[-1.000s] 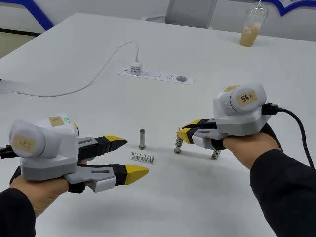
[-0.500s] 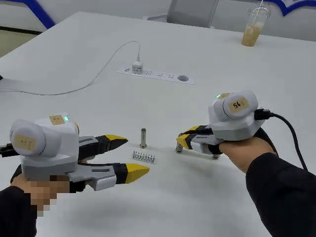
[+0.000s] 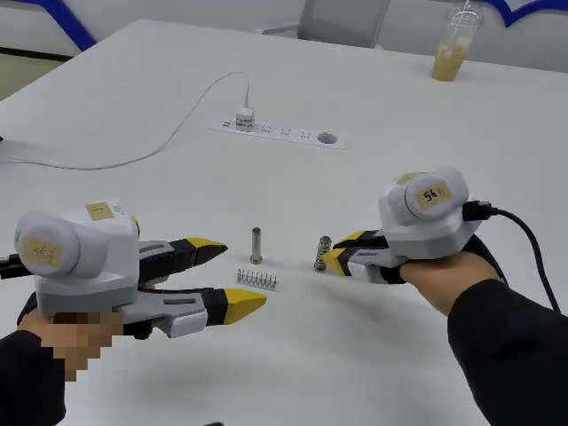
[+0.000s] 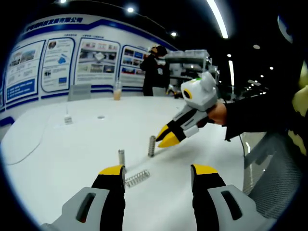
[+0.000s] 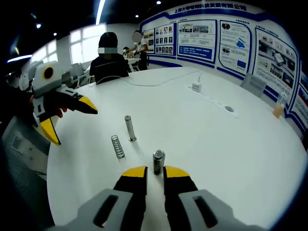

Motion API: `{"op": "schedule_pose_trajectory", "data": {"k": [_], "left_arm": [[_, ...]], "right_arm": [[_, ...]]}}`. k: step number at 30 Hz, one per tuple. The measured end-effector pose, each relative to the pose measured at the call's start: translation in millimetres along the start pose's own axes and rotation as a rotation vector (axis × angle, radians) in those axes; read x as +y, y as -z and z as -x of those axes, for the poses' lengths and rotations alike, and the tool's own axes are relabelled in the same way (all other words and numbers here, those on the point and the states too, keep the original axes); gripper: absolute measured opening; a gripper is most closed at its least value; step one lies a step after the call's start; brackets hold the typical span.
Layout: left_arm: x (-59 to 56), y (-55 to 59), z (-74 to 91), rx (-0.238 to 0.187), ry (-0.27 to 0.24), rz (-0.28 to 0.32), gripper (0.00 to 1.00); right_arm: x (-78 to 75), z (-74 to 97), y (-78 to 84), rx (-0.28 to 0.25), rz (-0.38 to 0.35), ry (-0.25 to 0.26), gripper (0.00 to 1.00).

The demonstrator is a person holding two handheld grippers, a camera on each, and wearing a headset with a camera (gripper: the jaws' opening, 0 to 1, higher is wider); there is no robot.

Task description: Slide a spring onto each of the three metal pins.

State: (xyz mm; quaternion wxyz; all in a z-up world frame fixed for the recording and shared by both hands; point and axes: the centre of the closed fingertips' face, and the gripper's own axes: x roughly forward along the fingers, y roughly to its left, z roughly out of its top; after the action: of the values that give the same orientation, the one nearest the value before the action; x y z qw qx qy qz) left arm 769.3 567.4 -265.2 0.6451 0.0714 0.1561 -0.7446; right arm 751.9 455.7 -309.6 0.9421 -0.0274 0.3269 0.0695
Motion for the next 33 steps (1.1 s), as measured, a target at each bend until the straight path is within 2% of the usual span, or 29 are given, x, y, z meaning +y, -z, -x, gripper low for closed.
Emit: {"op": "schedule_pose_trajectory", "data": {"k": [6,13,19,24,33], "left_arm": [[-0.2,0.4,-0.1,0.002,0.000,-0.001,0.56],[-0.3,-0.5,-0.2,0.001,0.000,-0.004,0.56],[-0.2,0.6,-0.5,0.004,0.001,-0.003,0.56],[0.4,1.5,-0.7,0.006,0.000,0.000,0.57],[2.6,4.0,-0.3,0.013,-0.005,0.005,0.57]], "right_arm": [[13.2,4.8,3.4,0.006,0.006,-0.017,0.14],[34.4,0.6,-5.7,-0.004,0.026,-0.060,0.14],[51.6,-10.2,-20.7,-0.006,0.090,-0.119,0.14],[64.6,-23.1,-29.3,0.012,0.157,-0.173,0.14],[75.8,-48.4,-35.1,0.049,0.226,-0.236,0.14]]}}
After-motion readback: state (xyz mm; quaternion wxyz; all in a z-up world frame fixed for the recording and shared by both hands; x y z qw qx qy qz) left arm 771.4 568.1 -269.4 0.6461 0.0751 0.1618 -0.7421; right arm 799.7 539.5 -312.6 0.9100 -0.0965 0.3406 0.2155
